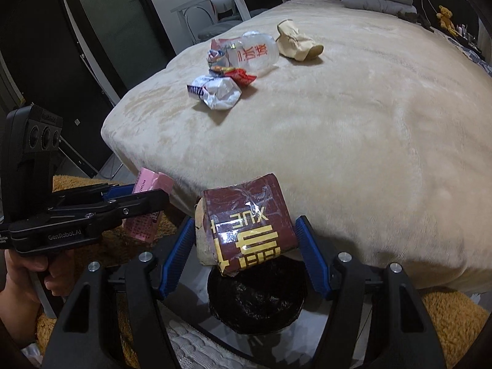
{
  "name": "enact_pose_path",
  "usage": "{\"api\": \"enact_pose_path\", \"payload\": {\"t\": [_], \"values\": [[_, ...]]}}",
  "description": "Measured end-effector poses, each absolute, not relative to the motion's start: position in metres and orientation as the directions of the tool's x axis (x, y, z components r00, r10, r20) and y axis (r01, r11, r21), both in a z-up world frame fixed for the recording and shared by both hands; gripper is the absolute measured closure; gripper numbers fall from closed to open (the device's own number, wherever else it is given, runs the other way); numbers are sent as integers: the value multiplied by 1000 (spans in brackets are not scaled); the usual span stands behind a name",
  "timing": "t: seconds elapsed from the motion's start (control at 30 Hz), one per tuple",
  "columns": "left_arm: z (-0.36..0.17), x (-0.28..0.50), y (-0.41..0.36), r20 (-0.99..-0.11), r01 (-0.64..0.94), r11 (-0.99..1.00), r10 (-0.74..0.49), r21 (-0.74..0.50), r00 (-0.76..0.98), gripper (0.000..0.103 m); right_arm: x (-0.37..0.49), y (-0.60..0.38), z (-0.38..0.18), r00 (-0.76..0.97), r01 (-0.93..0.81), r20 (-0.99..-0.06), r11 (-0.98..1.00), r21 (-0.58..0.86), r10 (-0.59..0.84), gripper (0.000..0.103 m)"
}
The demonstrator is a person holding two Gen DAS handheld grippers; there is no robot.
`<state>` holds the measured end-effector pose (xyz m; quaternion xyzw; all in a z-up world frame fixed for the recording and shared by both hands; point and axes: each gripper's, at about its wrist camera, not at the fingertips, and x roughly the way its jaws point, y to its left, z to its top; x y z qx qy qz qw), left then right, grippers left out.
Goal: Collect trash
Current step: 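Carry the pink can and brown box down over the black bin with both tools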
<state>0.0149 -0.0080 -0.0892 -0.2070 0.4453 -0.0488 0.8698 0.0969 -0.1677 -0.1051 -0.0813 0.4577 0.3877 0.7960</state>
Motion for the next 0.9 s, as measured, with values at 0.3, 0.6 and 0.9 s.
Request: {"api": "enact_pose_path", "payload": {"t": [0.3, 0.6, 0.9], "values": [[-136, 21, -16, -848, -144, 905, -305, -399, 434, 72, 94, -168, -150, 156, -654, -871, 710, 263, 466, 36], [-176, 29, -23, -903, -200, 898, -333, -392, 272, 72, 100, -163, -202, 25, -624, -951, 748, 226, 308, 36], [-201, 32, -32, -929, -226, 904, -332, -363, 167, 72, 101, -155, -235, -61, -607, -972, 765, 216, 225, 36]]}}
